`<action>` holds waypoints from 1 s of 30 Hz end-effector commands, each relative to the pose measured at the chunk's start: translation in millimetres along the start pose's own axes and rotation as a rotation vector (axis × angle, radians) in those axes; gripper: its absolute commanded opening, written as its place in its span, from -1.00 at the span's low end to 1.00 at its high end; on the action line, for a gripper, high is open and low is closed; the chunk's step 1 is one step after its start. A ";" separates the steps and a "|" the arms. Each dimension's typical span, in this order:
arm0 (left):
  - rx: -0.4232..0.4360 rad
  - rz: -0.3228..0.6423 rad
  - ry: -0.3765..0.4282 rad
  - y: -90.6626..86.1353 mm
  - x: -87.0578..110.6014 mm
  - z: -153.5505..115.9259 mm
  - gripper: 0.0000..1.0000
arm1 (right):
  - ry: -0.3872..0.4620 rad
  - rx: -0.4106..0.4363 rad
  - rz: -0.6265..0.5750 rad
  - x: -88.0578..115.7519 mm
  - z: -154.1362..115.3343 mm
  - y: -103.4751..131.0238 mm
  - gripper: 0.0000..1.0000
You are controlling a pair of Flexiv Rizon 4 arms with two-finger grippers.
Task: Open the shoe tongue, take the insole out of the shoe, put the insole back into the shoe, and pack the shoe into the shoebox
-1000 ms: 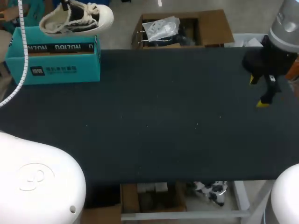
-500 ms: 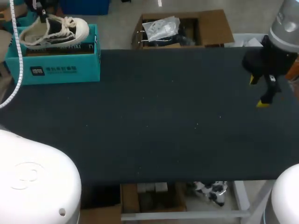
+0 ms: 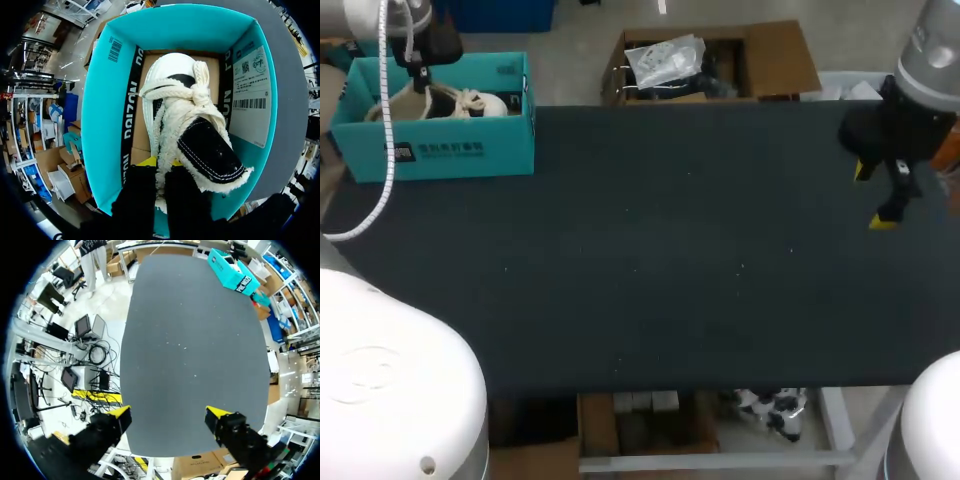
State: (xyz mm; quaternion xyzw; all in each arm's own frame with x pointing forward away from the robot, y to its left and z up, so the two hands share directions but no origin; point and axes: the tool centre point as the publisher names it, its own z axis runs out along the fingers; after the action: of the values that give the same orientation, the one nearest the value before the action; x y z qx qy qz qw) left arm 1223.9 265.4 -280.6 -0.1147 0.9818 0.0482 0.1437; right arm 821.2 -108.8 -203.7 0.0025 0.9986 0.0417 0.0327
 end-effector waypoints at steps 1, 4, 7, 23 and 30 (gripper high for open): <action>-0.034 -0.018 0.131 -11.8 -34.7 45.1 -1.00 | 0.002 0.000 0.000 0.1 -0.8 -0.3 1.00; -0.037 -0.027 0.165 -12.8 -40.5 54.6 -1.00 | 0.002 0.000 0.000 0.1 -0.8 -0.3 1.00; -0.036 -0.039 0.177 -13.3 -42.2 57.8 1.00 | 0.002 0.000 0.000 0.1 -0.8 -0.3 1.00; 0.044 -0.079 -0.002 -14.4 2.9 -71.3 1.00 | 0.002 0.000 0.000 0.1 -0.8 -0.3 1.00; 0.046 -0.063 -0.058 -10.2 37.8 -99.2 1.00 | 0.002 0.000 0.000 0.1 -0.8 -0.3 1.00</action>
State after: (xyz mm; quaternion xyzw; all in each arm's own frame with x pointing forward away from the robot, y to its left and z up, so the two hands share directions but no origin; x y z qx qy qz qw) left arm 1234.3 251.6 -231.9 -0.1413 0.9890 0.0044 0.0430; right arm 821.4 -108.8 -203.8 0.0026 0.9986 0.0420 0.0325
